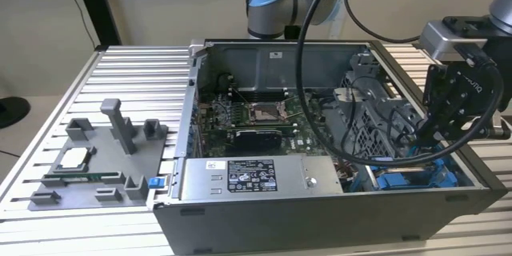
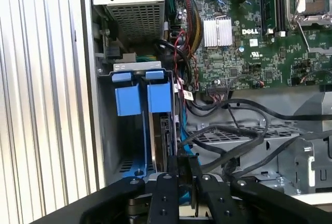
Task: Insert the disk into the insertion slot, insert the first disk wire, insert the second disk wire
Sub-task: 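Insert the first disk wire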
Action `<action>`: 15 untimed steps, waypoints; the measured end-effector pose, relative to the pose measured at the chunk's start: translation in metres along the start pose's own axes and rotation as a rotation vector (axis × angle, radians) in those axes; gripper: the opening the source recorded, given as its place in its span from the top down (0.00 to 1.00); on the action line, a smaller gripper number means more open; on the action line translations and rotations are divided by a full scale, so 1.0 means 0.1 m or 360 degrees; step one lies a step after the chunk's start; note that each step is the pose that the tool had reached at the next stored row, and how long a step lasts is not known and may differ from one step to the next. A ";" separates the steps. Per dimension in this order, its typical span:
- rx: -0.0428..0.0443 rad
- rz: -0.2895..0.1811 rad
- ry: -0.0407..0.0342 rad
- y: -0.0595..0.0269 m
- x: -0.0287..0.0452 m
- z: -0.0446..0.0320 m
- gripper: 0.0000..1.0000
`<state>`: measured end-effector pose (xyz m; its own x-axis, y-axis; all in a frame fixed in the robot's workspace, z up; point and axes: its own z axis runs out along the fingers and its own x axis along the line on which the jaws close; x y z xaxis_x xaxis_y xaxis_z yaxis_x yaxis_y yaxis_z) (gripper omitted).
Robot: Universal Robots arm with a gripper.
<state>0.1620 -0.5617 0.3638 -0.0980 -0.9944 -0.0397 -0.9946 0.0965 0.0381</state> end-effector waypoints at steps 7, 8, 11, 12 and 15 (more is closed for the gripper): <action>0.0000 -0.0005 0.0000 0.012 0.001 0.002 1.00; 0.0000 -0.0006 0.0000 0.014 0.001 0.002 1.00; 0.0000 -0.0008 0.0000 0.030 0.003 0.003 1.00; 0.0001 -0.0009 0.0000 0.034 0.004 0.004 1.00; 0.0001 -0.0009 0.0001 0.039 0.004 0.005 1.00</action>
<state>0.1580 -0.5617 0.3634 -0.0922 -0.9950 -0.0396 -0.9952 0.0907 0.0373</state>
